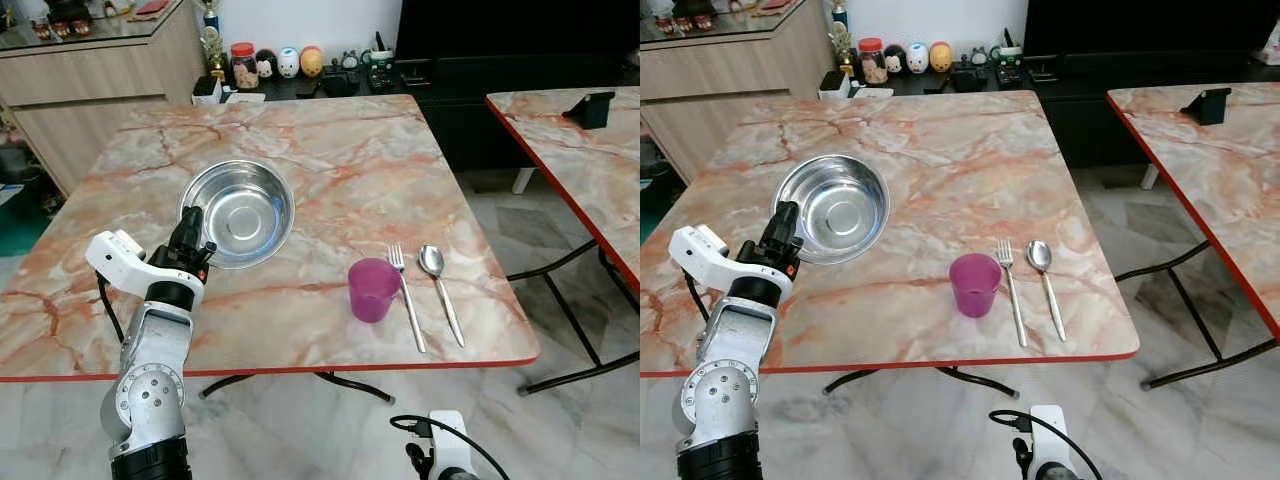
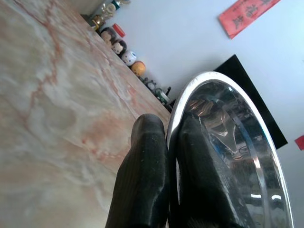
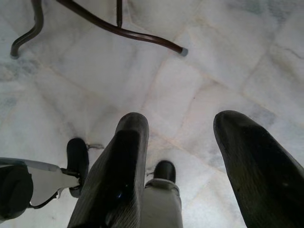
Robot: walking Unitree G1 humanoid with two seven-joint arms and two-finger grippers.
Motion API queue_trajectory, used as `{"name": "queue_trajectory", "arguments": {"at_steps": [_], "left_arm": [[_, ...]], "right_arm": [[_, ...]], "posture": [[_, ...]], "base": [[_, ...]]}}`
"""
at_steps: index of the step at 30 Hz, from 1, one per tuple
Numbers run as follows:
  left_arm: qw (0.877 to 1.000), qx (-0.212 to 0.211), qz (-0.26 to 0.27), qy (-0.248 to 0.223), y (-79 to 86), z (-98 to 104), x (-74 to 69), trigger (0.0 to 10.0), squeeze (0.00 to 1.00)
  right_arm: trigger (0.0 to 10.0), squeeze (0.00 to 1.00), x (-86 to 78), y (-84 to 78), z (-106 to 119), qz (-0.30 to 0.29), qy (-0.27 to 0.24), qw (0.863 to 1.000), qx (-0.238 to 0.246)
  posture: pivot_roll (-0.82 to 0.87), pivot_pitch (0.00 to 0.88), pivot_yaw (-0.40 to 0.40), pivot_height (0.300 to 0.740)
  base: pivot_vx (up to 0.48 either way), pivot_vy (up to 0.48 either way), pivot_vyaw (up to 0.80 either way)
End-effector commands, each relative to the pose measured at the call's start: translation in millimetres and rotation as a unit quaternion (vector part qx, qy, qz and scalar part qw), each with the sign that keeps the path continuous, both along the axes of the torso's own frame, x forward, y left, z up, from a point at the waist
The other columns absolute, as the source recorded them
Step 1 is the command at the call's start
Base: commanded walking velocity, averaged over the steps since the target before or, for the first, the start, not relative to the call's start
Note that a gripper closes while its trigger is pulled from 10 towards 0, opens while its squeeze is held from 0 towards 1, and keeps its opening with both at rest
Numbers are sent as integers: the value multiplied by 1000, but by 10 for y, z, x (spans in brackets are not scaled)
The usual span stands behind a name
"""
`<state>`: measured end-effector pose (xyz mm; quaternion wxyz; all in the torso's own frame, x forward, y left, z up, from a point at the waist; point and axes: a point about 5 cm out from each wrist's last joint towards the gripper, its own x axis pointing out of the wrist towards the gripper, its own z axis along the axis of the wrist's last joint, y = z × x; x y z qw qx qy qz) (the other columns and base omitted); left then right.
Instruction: Setting the table
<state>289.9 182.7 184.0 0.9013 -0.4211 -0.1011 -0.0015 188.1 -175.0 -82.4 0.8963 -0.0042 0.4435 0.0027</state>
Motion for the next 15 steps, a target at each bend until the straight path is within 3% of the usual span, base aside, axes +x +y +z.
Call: {"name": "queue_trajectory", "arguments": {"at_steps": [1, 15], "left_arm": [[1000, 9, 7, -15, -4, 92, 0, 10000, 0], [1000, 14, 3, -24, -11, 152, 17, 10000, 0]], "right_arm": [[10000, 0, 19, -12, 12, -7, -5, 1000, 1], [10000, 0, 24, -2, 13, -6, -6, 1000, 3]], "posture": [[-41, 0, 40, 723], [-38, 0, 43, 723]], "base": [[0, -401, 0], [0, -419, 0]]}}
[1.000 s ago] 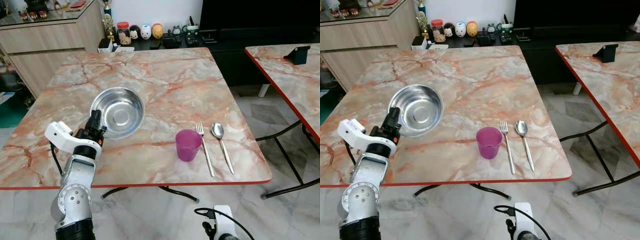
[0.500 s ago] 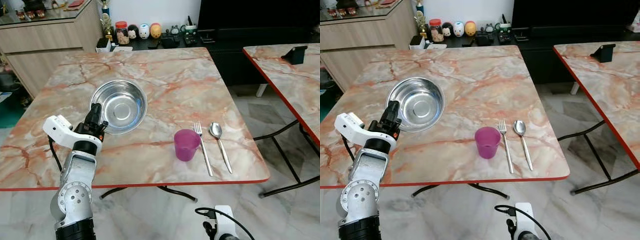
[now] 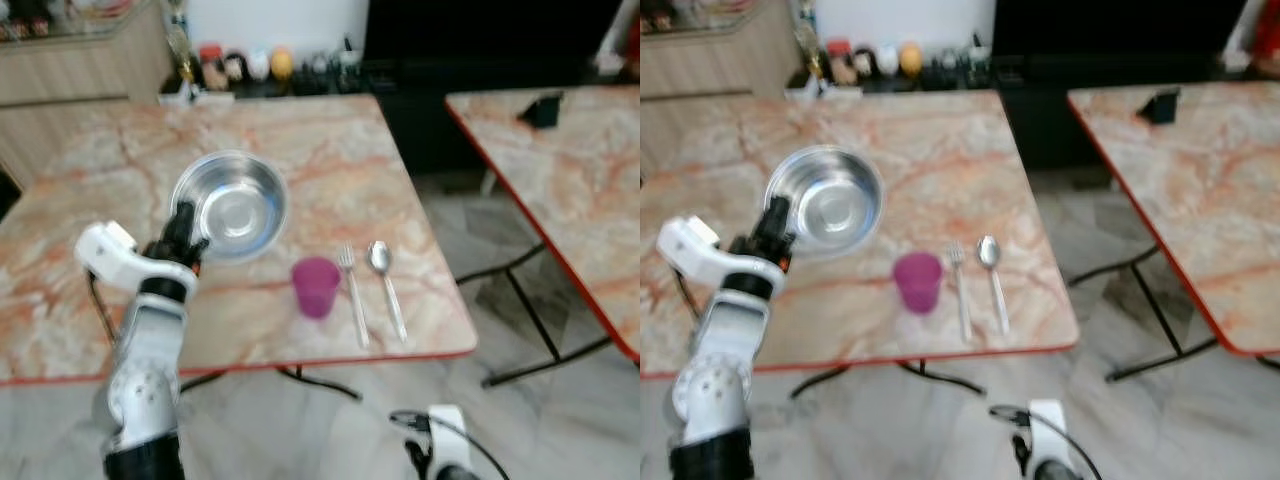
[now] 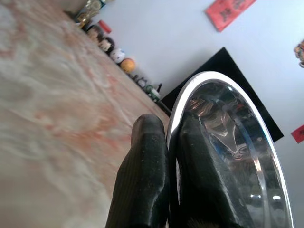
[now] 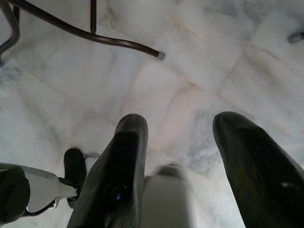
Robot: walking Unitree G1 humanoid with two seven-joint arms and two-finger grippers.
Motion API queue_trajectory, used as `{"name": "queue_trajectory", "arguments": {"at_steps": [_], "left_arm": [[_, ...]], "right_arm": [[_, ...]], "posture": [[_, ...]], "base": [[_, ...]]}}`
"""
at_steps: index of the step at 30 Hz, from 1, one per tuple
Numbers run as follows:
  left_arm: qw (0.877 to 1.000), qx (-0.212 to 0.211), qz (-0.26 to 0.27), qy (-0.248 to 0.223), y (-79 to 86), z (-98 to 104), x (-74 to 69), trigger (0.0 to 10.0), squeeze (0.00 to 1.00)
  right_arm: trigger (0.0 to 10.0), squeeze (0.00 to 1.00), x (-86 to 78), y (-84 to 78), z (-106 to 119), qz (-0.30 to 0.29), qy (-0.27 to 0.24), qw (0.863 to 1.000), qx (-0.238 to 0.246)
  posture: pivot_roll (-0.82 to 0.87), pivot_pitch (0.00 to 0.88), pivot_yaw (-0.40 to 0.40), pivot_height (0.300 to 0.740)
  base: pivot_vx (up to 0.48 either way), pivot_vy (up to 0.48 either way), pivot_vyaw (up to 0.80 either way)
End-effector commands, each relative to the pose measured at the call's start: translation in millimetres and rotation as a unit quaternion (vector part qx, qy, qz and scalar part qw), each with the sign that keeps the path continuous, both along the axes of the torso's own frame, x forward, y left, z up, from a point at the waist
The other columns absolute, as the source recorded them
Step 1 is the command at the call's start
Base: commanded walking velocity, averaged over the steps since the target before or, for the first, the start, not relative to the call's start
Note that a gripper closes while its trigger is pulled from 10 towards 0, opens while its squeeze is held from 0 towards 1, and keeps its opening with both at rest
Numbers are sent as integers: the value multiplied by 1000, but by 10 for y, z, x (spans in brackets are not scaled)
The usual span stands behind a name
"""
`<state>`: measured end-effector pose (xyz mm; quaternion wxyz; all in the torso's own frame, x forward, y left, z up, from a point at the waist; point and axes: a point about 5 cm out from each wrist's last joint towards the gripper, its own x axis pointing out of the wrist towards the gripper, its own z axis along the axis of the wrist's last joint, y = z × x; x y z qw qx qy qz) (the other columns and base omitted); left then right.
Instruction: Setting the table
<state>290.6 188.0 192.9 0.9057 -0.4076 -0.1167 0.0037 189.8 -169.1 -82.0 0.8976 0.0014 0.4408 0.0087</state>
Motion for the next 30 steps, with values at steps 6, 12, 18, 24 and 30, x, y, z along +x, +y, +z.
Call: {"name": "queue_trajectory", "arguments": {"at_steps": [6, 12, 18, 24, 30], "left_arm": [[1000, 2, -8, -15, -60, 77, 15, 10000, 0], [1000, 4, -7, -17, -51, 97, 20, 10000, 0], [1000, 5, -10, -16, -62, 95, 24, 10000, 0], [1000, 5, -14, -16, -78, 97, 30, 10000, 0], [1000, 5, -21, -13, -98, 81, 38, 10000, 0]], "right_arm": [[10000, 0, 11, -58, 11, -9, -3, 1000, -3], [10000, 0, 16, -54, 13, -8, -4, 1000, -3], [10000, 0, 16, -51, 13, -6, -4, 1000, -5], [10000, 0, 13, -49, 11, -4, -3, 1000, -6], [10000, 0, 6, -47, 8, -1, -3, 1000, -7]], "posture": [[-34, 0, 44, 723], [-35, 0, 46, 723], [-38, 0, 48, 723], [-39, 0, 51, 723], [-46, 0, 55, 723]], "base": [[0, -425, 0], [0, -419, 0], [0, -416, 0], [0, -417, 0], [0, -416, 0]]}}
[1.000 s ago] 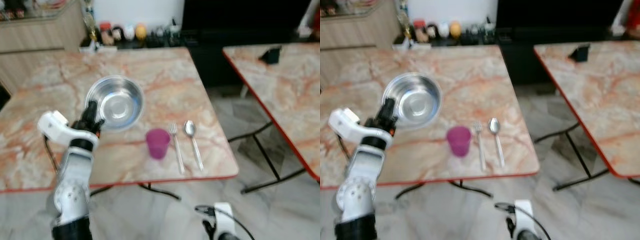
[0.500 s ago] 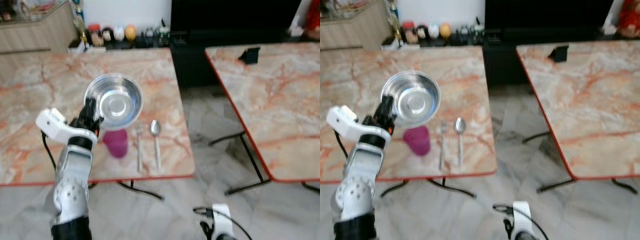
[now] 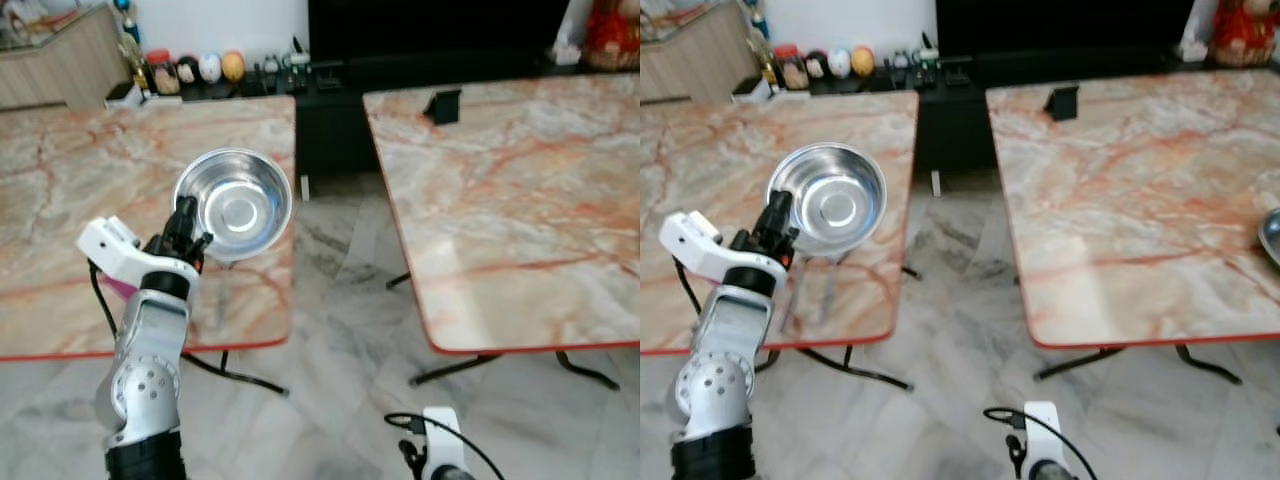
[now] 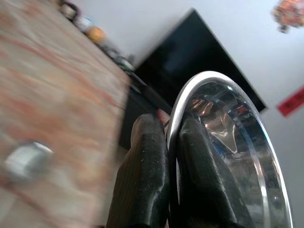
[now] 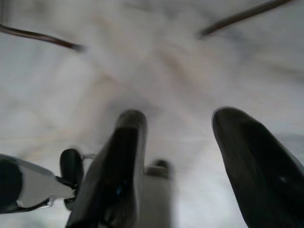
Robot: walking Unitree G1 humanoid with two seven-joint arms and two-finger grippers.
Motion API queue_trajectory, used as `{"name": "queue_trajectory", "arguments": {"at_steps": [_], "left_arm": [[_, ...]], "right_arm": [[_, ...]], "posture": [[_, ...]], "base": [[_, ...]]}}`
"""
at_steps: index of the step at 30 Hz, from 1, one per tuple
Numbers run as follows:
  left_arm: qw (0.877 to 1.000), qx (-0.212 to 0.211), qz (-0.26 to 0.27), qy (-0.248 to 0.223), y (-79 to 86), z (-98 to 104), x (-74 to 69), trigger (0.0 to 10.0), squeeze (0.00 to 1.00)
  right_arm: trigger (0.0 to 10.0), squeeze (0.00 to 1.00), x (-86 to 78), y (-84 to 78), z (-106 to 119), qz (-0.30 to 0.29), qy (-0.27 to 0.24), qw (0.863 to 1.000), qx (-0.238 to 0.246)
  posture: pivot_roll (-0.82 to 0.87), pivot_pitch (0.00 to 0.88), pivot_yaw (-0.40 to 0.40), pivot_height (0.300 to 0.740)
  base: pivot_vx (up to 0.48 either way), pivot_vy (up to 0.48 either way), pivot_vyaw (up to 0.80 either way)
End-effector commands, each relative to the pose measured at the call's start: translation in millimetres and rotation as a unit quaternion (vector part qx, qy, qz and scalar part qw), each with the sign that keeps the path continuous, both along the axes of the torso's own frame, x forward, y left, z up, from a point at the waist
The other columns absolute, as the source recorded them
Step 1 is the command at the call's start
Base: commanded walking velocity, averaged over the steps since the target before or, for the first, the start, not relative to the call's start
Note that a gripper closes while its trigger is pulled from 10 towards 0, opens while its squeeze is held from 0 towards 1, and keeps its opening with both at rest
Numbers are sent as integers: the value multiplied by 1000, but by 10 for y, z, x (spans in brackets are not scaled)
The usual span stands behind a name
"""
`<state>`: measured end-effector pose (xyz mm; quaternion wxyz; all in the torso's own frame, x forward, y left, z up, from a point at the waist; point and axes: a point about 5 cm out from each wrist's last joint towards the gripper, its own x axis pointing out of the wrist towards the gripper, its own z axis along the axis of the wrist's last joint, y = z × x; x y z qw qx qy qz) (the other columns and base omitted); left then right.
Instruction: Setting the table
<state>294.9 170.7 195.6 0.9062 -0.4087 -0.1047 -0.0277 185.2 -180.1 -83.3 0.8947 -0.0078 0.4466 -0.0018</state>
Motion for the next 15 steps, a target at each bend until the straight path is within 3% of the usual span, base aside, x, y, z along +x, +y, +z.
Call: {"name": "queue_trajectory", "arguments": {"at_steps": [1, 15], "left_arm": [[1000, 2, 11, -11, 74, 52, -4, 10000, 0], [1000, 3, 5, -8, 55, 25, -10, 10000, 0]], "right_arm": [[10000, 0, 51, 64, 20, 5, -9, 1000, 5], [10000, 0, 32, 68, 11, 2, -8, 1000, 7]], "posture": [[-46, 0, 55, 723], [-52, 0, 57, 723]], "base": [[0, -416, 0], [0, -415, 0]]}}
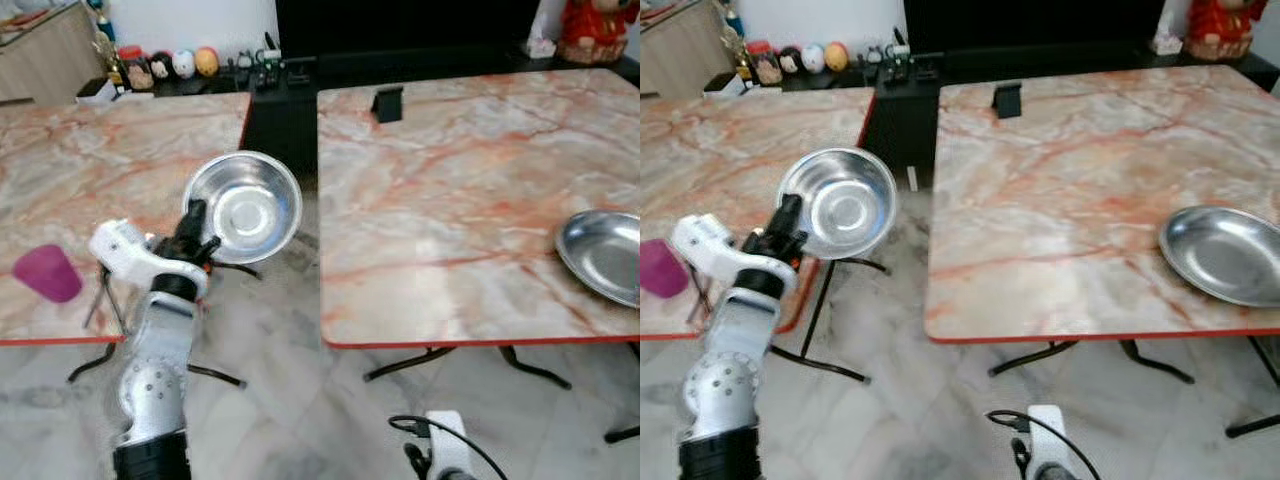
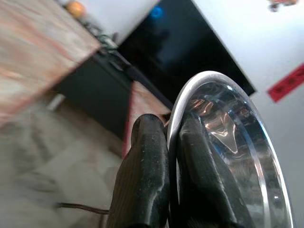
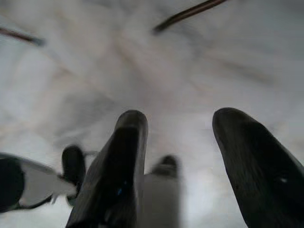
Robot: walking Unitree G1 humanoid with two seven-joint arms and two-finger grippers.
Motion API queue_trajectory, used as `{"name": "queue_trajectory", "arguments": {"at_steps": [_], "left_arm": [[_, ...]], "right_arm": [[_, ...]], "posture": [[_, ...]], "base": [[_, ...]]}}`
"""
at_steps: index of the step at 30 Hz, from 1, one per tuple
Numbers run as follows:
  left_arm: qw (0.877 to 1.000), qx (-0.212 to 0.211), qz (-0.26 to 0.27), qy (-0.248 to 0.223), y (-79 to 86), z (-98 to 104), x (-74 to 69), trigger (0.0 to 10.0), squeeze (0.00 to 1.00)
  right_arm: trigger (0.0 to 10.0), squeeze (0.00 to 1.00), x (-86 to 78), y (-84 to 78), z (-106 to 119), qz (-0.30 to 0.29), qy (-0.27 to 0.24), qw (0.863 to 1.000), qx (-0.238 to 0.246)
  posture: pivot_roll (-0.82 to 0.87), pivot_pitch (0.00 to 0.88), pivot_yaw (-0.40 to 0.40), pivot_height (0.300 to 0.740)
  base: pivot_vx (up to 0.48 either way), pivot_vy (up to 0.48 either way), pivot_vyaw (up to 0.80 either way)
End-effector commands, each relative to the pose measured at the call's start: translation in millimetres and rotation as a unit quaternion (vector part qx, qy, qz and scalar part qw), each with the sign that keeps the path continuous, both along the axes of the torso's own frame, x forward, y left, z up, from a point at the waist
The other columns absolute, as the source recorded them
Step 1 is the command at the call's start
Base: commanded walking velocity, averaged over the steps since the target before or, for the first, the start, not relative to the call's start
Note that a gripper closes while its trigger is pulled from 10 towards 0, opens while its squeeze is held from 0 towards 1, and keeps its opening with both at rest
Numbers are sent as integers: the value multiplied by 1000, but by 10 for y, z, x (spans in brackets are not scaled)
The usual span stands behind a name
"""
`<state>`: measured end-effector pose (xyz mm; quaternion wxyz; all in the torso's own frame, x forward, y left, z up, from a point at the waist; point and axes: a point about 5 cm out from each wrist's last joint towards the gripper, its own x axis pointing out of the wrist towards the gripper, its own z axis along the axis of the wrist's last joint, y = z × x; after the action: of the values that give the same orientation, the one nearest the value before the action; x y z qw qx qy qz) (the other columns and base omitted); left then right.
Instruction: Setting the table
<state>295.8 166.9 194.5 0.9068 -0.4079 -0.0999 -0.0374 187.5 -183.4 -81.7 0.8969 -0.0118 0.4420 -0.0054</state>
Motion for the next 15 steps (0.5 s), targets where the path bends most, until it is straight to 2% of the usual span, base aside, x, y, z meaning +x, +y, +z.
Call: {"name": "queue_trajectory", "arguments": {"at_steps": [1, 15], "left_arm": [[1000, 1, 15, -8, 94, 33, -17, 10000, 0], [1000, 8, 11, -4, 76, 19, -9, 10000, 0]], "right_arm": [[10000, 0, 8, 102, -5, 4, -3, 1000, 12], [10000, 0, 18, 99, 0, 0, -5, 1000, 12]], "posture": [[-52, 0, 57, 723], [-55, 0, 53, 723]], "base": [[0, -412, 0], [0, -415, 0]]}}
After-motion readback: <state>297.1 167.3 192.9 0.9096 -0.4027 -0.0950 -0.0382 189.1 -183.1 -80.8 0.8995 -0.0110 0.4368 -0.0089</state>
